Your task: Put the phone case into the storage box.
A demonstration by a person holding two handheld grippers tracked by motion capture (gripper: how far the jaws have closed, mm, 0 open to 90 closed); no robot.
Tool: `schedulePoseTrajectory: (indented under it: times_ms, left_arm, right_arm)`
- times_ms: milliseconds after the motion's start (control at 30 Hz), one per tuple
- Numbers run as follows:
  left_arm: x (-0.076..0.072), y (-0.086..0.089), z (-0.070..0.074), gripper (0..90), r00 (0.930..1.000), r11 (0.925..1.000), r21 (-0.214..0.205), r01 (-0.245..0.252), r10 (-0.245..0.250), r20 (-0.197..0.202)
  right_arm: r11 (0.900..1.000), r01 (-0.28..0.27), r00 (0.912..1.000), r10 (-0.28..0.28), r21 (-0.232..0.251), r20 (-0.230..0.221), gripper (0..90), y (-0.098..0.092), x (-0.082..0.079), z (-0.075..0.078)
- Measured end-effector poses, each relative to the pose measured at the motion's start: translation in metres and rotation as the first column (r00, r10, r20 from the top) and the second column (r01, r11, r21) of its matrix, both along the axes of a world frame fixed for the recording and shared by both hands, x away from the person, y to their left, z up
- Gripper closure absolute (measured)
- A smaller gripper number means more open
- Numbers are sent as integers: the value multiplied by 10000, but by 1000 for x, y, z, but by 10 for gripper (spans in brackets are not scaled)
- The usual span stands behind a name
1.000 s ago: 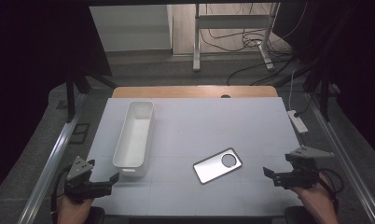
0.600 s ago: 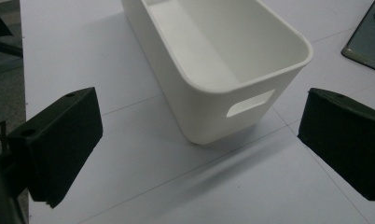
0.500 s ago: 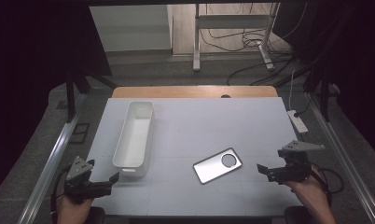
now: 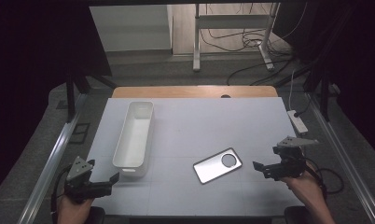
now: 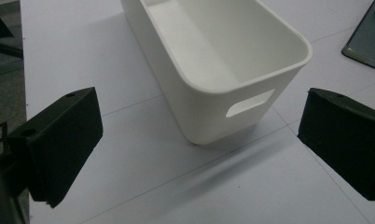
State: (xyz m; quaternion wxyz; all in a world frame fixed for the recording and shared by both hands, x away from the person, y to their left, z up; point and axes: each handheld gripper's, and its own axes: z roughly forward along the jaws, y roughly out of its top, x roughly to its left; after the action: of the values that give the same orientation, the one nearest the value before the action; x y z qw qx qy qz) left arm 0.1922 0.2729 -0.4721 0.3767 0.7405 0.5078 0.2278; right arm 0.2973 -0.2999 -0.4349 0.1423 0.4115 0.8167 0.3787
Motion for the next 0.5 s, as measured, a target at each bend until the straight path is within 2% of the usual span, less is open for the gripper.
schedulePoseTrajectory:
  times_ms: [500]
  left_arm:
    - [0,0,0,8,10000,10000,15,34,-34,2]
  right_arm:
    - [9997,-84,10000,84,-208,15,0,16,13,-2]
